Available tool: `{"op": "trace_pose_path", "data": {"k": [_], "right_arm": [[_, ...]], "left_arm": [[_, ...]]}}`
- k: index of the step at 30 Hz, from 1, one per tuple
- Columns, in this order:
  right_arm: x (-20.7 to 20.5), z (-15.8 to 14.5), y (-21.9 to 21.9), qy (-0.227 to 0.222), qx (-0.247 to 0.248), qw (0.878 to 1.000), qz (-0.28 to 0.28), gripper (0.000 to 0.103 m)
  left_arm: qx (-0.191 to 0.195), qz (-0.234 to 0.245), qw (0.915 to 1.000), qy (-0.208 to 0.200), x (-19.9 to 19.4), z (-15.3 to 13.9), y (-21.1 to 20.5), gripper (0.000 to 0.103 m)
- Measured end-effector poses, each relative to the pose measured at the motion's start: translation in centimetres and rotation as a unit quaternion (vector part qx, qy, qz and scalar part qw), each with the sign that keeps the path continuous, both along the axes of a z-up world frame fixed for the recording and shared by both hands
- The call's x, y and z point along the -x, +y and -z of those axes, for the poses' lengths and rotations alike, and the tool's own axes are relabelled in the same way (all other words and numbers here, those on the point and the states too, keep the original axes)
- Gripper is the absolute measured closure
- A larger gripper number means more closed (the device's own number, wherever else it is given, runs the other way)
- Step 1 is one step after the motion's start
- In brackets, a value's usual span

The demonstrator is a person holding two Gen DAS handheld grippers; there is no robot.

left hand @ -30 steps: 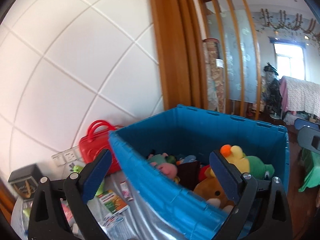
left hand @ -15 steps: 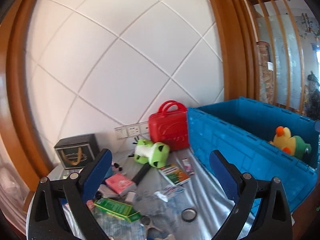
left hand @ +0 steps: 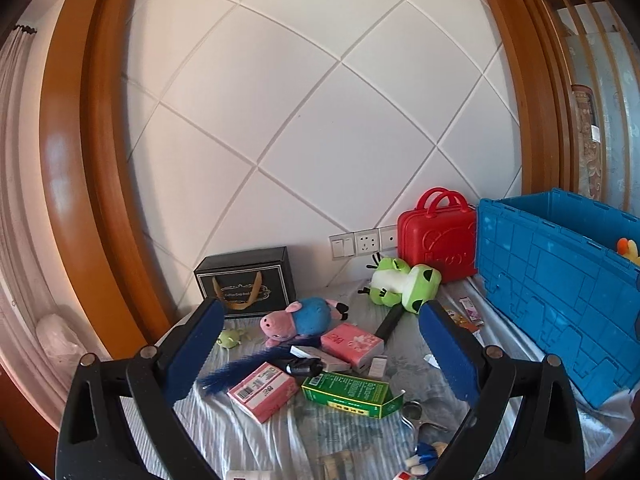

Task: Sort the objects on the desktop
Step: 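Withdraw both tools from the crate back over the bed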

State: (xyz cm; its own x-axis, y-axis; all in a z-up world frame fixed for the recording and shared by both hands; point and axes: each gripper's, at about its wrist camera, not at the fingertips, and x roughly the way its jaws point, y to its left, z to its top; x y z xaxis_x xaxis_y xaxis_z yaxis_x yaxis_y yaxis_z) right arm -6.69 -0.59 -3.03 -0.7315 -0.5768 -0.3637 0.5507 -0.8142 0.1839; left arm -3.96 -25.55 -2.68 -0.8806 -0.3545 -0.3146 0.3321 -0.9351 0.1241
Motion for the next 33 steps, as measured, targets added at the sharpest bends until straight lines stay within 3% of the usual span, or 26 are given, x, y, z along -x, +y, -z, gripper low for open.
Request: {"op": "trace_pose_path", "data": {"k": [10,17,25,33], "right_arm": [[-0.1,1.6,-5.0,-0.013,-0.019,0.999,-0.023,0.000],[1.6,1.6,-6.1,-0.016,-0.024,0.998,-0.048,0.000],[3.4,1.8,-6.7,-0.015,-0.039,0.996,-0.076,0.000],[5.3,5.9,-7.8,-0.038,-0.084,0.989,-0.114,0.000]], "left_arm": [[0.000,-0.035,0.9994,0.001,-1.2,1.3,-4.6,0.004],[0.017,-0.056,0.9982,-0.007,-0.5,1.8,-4.2,0.004],[0.002,-0.071,0.9975,0.000,-0.3,2.3,-4.4,0.004],[-0.001,-0.136,0.9903,-0.030,-2.0,6.4,-7.1,0.004]]}}
